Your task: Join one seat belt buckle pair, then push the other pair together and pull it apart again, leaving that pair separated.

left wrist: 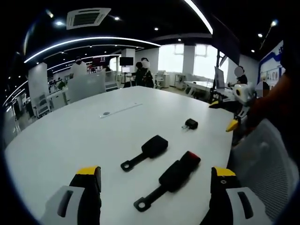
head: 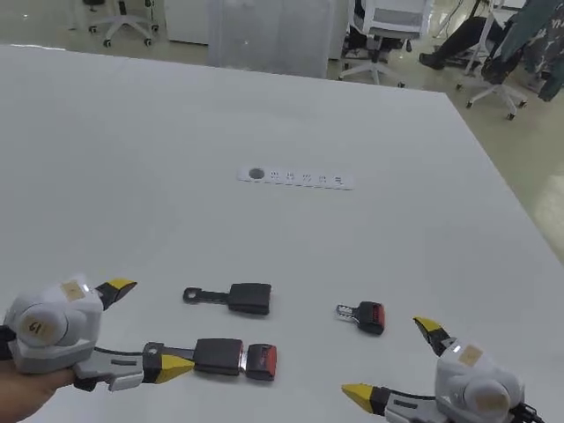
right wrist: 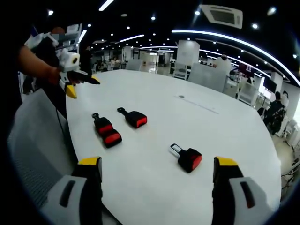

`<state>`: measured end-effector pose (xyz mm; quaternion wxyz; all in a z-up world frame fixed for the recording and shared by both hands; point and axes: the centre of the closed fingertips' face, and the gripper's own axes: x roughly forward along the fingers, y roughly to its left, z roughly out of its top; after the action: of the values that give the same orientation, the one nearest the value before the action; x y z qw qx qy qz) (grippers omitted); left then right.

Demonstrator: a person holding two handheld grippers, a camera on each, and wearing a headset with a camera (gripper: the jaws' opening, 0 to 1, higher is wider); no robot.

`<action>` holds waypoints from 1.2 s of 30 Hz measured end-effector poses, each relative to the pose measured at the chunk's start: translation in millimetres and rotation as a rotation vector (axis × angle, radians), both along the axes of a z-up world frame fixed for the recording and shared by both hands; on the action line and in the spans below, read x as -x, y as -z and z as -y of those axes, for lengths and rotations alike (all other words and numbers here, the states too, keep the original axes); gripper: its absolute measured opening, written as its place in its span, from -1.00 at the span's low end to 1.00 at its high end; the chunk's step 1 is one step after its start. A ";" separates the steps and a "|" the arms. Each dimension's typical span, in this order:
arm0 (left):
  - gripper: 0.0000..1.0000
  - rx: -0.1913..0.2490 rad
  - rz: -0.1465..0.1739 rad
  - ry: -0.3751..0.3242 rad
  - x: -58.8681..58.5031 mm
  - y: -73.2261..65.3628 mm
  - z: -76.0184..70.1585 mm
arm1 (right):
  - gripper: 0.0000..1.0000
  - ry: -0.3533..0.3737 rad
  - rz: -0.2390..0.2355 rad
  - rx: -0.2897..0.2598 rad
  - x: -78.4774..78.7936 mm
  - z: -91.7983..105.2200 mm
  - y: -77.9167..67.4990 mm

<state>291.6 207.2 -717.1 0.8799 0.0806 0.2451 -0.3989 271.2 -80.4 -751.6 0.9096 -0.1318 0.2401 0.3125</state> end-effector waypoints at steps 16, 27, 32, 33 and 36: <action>1.00 0.000 -0.020 0.017 16.8 6.8 0.9 | 1.00 -0.010 -0.010 0.007 7.0 2.0 4.9; 1.00 -0.019 -0.028 0.069 23.2 9.1 8.7 | 1.00 -0.002 -0.004 0.019 6.0 11.4 3.9; 1.00 -0.016 -0.028 0.064 23.1 7.3 9.2 | 1.00 -0.002 -0.011 0.012 8.4 10.6 5.9; 1.00 -0.013 -0.027 0.062 23.1 6.7 9.2 | 1.00 -0.002 -0.011 0.013 8.9 10.4 6.1; 1.00 -0.011 -0.027 0.055 23.1 6.4 8.3 | 1.00 -0.005 -0.017 0.007 10.8 9.5 7.5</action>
<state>268.5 198.9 -723.5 0.8647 0.0869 0.2571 -0.4227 260.4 -89.9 -759.1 0.9062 -0.1330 0.2488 0.3151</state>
